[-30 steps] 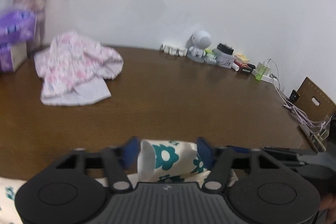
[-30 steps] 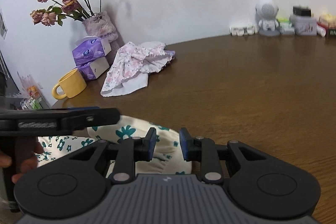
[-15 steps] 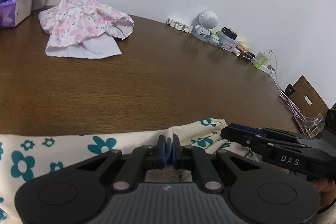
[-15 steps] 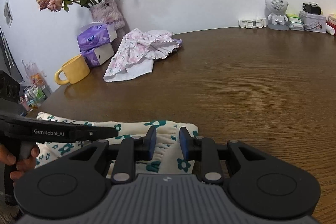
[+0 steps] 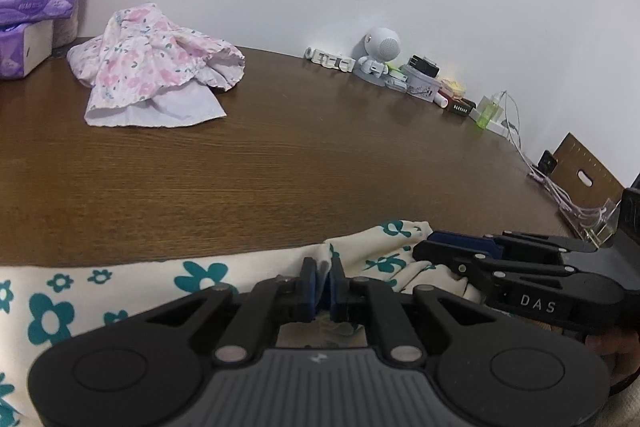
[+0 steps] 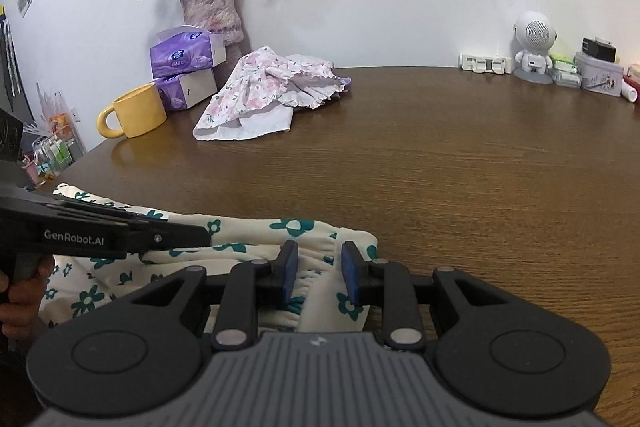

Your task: Fold clothes

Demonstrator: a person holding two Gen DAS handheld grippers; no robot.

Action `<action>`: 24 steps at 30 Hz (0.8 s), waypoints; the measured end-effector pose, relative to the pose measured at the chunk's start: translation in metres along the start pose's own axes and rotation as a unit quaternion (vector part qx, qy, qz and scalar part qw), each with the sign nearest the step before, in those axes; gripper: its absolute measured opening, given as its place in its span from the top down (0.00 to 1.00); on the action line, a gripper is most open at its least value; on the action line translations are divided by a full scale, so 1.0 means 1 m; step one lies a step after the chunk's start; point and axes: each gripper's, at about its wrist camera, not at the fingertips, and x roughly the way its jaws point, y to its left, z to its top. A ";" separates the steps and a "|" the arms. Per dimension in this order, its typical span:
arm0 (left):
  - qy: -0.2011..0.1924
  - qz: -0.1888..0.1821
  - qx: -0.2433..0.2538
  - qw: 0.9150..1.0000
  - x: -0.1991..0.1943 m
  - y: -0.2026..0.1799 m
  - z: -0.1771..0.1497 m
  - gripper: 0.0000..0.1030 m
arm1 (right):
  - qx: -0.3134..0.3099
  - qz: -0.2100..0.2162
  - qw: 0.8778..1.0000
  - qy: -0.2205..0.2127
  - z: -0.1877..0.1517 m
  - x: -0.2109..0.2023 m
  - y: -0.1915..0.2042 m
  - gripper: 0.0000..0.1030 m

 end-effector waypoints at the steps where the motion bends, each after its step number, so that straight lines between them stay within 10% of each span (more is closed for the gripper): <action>1: -0.001 0.000 -0.002 1.000 0.000 0.000 0.000 0.93 | 0.000 -0.001 1.000 -0.001 0.000 0.000 0.000 0.77; 17: -0.011 0.025 -0.059 0.998 -0.010 0.011 0.000 0.90 | 0.000 -0.004 1.000 -0.003 -0.001 0.000 0.000 0.77; 24: -0.091 0.010 -0.107 0.990 -0.041 0.022 0.009 0.76 | -0.007 -0.008 1.000 -0.003 -0.001 0.000 0.002 0.76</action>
